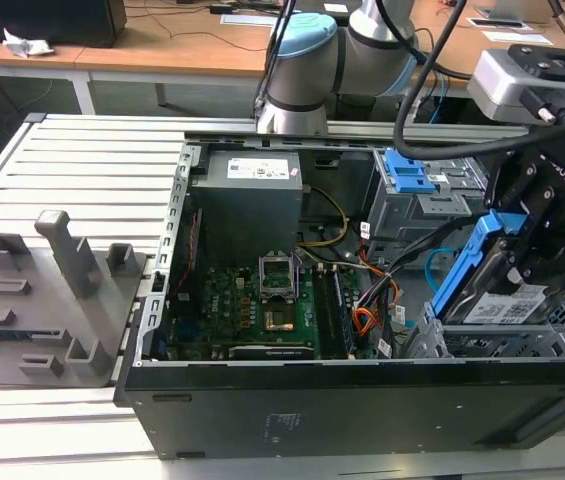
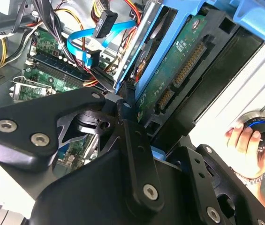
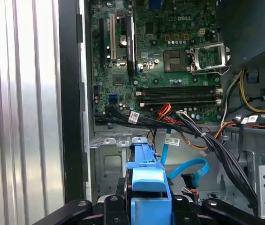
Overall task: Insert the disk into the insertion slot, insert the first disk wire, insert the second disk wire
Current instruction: 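Insert the disk into the insertion slot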
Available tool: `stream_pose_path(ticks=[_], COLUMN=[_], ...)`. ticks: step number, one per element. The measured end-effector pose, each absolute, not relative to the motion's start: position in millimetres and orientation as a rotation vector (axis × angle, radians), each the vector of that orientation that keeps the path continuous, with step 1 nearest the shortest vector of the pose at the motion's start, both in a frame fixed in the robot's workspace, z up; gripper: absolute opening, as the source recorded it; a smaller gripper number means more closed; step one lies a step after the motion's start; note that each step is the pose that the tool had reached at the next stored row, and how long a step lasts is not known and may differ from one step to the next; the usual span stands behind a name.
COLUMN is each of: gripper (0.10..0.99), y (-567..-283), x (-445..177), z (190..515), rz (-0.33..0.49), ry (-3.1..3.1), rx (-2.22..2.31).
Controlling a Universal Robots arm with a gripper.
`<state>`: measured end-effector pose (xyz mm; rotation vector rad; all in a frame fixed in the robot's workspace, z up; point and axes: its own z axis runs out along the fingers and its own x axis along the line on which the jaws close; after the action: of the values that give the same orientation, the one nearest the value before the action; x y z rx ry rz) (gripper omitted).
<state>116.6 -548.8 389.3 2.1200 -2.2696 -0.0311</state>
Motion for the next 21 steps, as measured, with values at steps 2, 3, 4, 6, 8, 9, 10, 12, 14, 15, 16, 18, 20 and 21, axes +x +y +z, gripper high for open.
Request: stream_pose_path(ticks=[2, 3, 4, 6, 8, 9, 10, 12, 14, 15, 16, 18, 20, 21], gripper=[0.361, 0.361, 0.361, 0.361, 0.361, 0.361, 0.361, 0.361, 0.361, 0.373, 0.439, 0.439, 0.439, 0.439], y=[-548.8, -548.8, -548.8, -548.8, -548.8, -548.8, -548.8, -548.8, -548.8, -548.8, -548.8, -548.8, -548.8, -548.8], x=[116.6, 116.6, 116.6, 116.6, 116.6, 116.6, 116.6, 116.6, 116.6, 116.7, 116.7, 116.7, 116.6, 116.6], z=[387.3, 386.6, 385.2, 383.0, 381.5, 381.5, 381.4, 381.3, 381.3, 381.2, 381.2, 381.1, 381.1, 381.0], rz=[-0.031, -0.031, -0.031, -0.031, -0.031, -0.031, -0.031, -0.031, -0.031, -0.031, -0.031, -0.031, -0.031, -0.031], ry=[-2.27, -2.27, -2.27, -2.27, -2.27, -2.27, -2.27, -2.27, -2.269, -2.269, -2.269, -2.27, -2.27, -2.27], rx=[2.12, 2.12, 2.12, 2.12, 2.12, 2.12, 2.12, 2.12, 2.12, 2.12, 2.12, 2.12, 2.12, 2.12])
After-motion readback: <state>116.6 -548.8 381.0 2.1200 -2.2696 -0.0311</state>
